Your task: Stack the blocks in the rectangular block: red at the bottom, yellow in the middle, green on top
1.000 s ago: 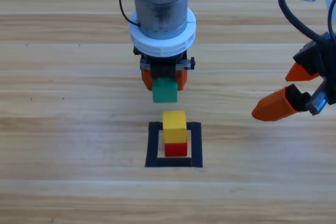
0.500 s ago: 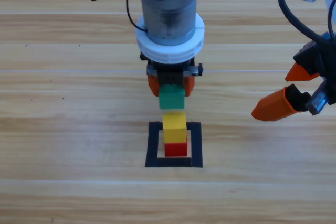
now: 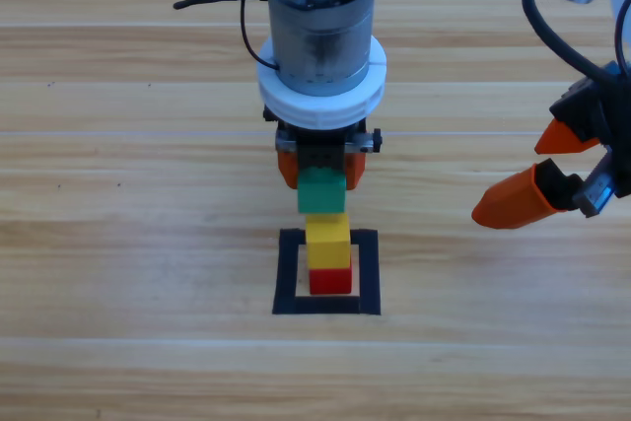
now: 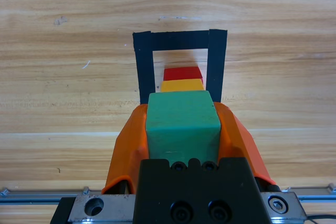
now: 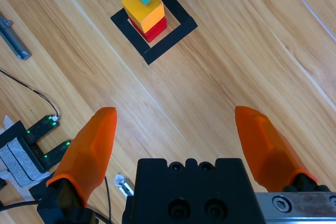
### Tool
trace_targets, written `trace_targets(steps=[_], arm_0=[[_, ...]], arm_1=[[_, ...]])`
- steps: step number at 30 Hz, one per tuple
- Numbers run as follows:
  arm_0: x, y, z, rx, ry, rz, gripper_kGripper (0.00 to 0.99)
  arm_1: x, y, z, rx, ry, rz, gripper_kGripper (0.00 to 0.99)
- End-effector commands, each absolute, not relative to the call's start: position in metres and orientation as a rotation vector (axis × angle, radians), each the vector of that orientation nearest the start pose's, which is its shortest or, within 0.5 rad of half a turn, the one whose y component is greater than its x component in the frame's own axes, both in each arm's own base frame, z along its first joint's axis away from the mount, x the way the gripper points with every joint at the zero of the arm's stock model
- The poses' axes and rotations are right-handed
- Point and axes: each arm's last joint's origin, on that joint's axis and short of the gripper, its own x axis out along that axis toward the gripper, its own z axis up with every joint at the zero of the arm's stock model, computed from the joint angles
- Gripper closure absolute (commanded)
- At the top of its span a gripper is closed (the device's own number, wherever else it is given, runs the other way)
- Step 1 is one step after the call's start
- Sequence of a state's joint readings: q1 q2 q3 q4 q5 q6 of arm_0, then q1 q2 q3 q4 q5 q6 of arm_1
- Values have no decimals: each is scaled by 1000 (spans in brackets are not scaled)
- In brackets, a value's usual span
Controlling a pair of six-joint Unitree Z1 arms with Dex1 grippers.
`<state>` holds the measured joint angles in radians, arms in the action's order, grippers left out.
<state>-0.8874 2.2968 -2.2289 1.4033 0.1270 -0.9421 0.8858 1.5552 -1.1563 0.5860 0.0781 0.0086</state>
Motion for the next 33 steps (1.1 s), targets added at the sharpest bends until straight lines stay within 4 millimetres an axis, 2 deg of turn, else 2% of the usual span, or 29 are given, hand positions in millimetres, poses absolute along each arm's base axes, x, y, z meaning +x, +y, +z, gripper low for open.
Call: trace_targets(steps=[1, 33], arm_0=[[296, -366, 260, 19, 1445, 92, 990], [286, -370, 264, -5, 1450, 97, 990]], arm_1=[[186, 223, 308, -385, 983, 856, 0], [186, 224, 308, -382, 988, 864, 0]])
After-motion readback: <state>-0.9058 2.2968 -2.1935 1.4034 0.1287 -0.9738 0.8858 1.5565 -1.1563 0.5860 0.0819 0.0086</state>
